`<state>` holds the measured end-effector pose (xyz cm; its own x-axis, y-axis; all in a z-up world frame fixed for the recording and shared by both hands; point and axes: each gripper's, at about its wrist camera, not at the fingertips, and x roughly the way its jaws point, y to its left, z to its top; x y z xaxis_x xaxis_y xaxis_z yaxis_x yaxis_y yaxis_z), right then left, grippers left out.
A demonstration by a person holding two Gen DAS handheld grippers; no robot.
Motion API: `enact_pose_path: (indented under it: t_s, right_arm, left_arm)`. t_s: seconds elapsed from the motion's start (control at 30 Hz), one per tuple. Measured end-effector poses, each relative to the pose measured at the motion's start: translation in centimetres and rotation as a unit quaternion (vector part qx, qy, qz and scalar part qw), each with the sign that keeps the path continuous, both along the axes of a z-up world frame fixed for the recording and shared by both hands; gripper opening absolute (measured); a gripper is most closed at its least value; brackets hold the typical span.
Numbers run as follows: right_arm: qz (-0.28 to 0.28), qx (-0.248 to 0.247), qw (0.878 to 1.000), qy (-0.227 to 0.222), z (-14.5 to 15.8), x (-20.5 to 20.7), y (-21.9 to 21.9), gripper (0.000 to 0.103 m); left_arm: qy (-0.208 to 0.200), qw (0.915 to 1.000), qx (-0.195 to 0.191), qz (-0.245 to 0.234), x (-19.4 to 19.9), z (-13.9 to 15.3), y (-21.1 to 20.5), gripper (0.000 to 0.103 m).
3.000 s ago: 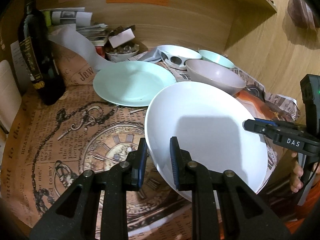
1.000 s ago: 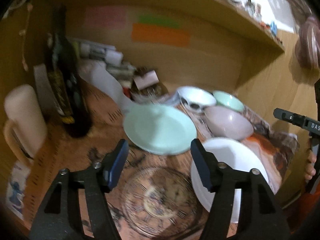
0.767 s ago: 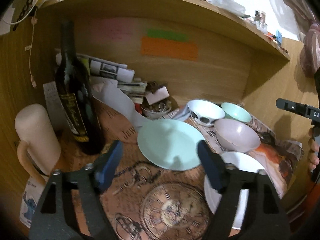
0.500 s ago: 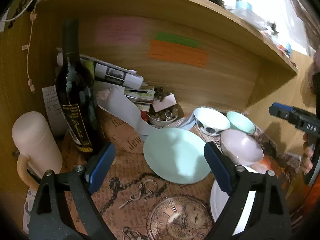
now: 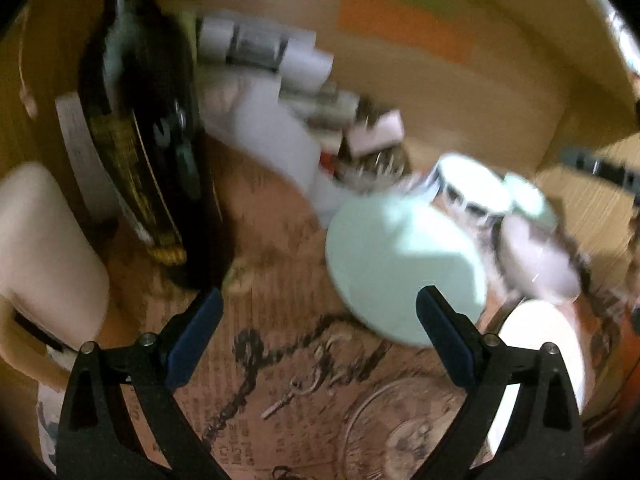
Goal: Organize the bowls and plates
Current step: 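Grasp the rim of the pale green plate with the left tool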
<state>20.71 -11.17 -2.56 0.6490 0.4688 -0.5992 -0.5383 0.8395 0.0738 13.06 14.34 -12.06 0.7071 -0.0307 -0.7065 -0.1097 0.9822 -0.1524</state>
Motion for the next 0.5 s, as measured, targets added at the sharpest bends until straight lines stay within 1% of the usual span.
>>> enact_pose_path:
  t_s: [0.03,0.13,0.2,0.3,0.37,0.4,0.43,0.5]
  right_arm:
    - [0.002,-0.003,1.0,0.004,-0.1,0.4,0.2,0.052]
    - [0.011,-0.007,0.999,0.045,-1.6,2.4,1.1,0.052]
    - [0.015,-0.015,0.997,0.072,-2.9,3.7,1.6,0.052]
    - [0.02,-0.021,0.992,0.12,-5.0,5.7,2.2,0.051]
    - [0.022,-0.026,0.988,0.149,-6.4,6.8,2.5,0.044]
    - [0.022,-0.029,0.987,0.156,-6.8,7.1,2.5,0.042]
    - [0.02,-0.033,0.986,0.164,-7.2,7.4,2.6,0.039]
    - [0.02,-0.042,0.984,0.174,-7.8,7.9,2.9,0.039]
  left_arm:
    - [0.014,0.9999,0.003,-0.001,0.1,-0.9,0.0,0.099]
    - [0.038,0.9992,-0.001,-0.006,0.4,-2.4,-0.2,0.099]
    - [0.039,0.9991,-0.012,-0.009,0.7,-2.7,-0.3,0.099]
    - [0.032,0.9993,-0.015,-0.007,1.4,-2.8,-0.4,0.099]
    - [0.031,0.9992,-0.022,-0.008,2.0,-3.0,-0.5,0.098]
    - [0.034,0.999,-0.029,-0.008,2.4,-3.2,-0.4,0.095]
    - [0.038,0.9986,-0.035,-0.009,2.7,-3.4,-0.4,0.088]
    - [0.052,0.9973,-0.05,-0.014,3.5,-3.9,-0.2,0.078]
